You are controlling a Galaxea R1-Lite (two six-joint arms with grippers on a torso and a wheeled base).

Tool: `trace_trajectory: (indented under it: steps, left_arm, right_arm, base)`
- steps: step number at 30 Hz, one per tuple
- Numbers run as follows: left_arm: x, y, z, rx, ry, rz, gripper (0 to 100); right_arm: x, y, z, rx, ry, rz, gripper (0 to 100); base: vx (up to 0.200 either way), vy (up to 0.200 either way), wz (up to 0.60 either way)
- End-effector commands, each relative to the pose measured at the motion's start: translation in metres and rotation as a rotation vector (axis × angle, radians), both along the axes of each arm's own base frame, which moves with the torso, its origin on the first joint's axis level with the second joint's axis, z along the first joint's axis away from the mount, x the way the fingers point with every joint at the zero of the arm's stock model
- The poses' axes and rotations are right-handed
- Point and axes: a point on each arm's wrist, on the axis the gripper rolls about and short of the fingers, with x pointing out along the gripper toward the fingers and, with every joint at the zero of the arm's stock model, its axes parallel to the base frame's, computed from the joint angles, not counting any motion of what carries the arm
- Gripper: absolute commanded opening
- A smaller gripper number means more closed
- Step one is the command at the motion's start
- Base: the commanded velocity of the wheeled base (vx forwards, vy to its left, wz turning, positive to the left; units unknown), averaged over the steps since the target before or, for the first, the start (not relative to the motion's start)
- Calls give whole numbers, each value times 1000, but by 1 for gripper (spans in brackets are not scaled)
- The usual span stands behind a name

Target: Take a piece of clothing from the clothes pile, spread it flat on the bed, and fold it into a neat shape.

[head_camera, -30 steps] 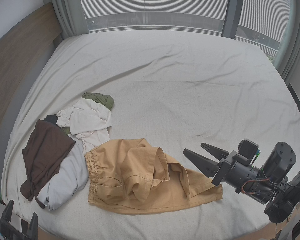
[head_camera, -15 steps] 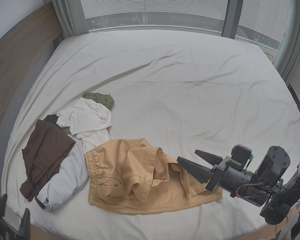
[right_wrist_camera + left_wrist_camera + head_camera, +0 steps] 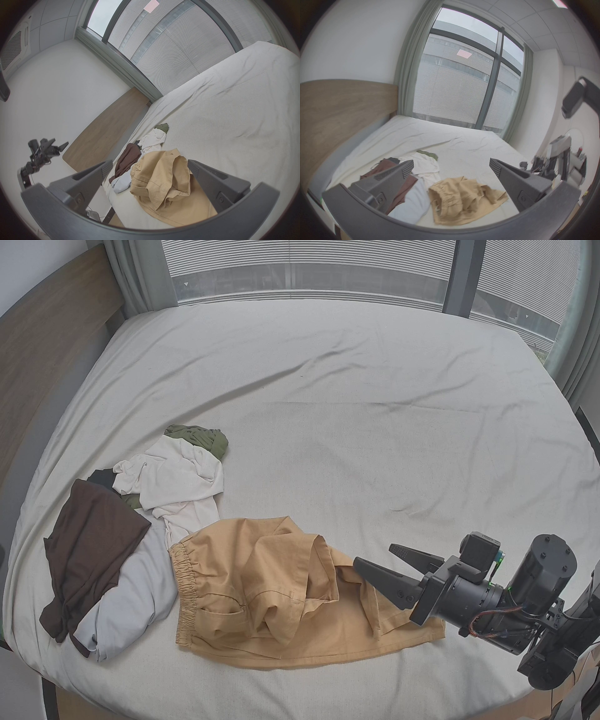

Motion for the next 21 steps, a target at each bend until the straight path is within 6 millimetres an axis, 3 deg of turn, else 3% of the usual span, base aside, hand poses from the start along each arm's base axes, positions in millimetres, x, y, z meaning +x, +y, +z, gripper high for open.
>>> trace_trajectory:
  steps: [1,6,21]
  left_arm:
    - [86,-18,23,-62,83,-128,100]
    - [107,-23,20,-58,110,-176,100]
    - [116,-32,-16,-146,323,-312,100]
  right_arm:
    - [1,-4,-4,-12,14,-13,100]
    - [1,-5,-4,-12,14,-17,100]
    - [2,-3,-7,-1,46,-14,100]
  base:
    - [0,0,0]
    - [0,0,0]
    - [0,0,0]
